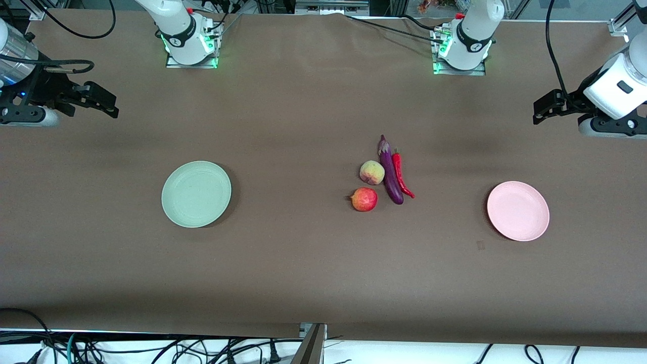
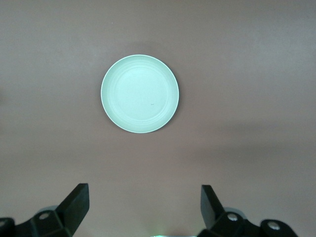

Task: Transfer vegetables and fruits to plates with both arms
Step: 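Raise the left gripper and move it toward the vegetables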

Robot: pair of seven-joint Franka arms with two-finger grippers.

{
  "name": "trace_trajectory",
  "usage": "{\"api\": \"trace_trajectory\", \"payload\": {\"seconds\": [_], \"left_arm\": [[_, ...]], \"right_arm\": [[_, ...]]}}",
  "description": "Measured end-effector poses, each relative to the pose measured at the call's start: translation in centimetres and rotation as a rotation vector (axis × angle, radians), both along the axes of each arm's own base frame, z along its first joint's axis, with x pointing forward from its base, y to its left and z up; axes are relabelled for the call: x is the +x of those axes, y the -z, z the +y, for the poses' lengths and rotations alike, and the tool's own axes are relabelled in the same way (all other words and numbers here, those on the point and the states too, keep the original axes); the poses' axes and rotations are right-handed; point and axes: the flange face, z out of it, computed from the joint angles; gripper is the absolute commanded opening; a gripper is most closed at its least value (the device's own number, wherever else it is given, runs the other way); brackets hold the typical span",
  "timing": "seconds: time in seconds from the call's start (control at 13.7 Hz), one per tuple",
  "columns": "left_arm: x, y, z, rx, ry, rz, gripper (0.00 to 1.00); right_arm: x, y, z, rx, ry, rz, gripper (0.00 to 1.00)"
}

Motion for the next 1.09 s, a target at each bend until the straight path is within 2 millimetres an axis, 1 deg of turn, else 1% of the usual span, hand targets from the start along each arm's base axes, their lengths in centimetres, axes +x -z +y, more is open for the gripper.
{"api": "trace_trajectory", "payload": {"seconds": [0.36, 0.8, 0.95, 1.02, 1.09], "left_arm": [[0.0, 0.0, 0.0, 0.0, 0.0, 0.003, 1.0], [-0.1, 0.1, -0.2, 0.0, 0.003, 0.012, 1.0], [-0.2, 0.9, -1.2, -0.004, 0.021, 0.047, 1.0], [0.1, 1.9, -2.2, -0.008, 0.038, 0.069, 1.0], [0.5, 3.3, -3.3, -0.011, 0.059, 0.096, 1.0]], "right_arm": [[-0.6, 0.1, 0.3, 0.0, -0.074, 0.044, 1.0], [0.2, 0.9, 0.5, 0.0, -0.083, 0.039, 1.0], [0.2, 0.9, 0.7, 0.0, -0.086, 0.036, 1.0], [0.2, 0.8, 0.8, 0.0, -0.089, 0.035, 1.0], [0.1, 0.8, 0.9, 0.0, -0.091, 0.035, 1.0]]}}
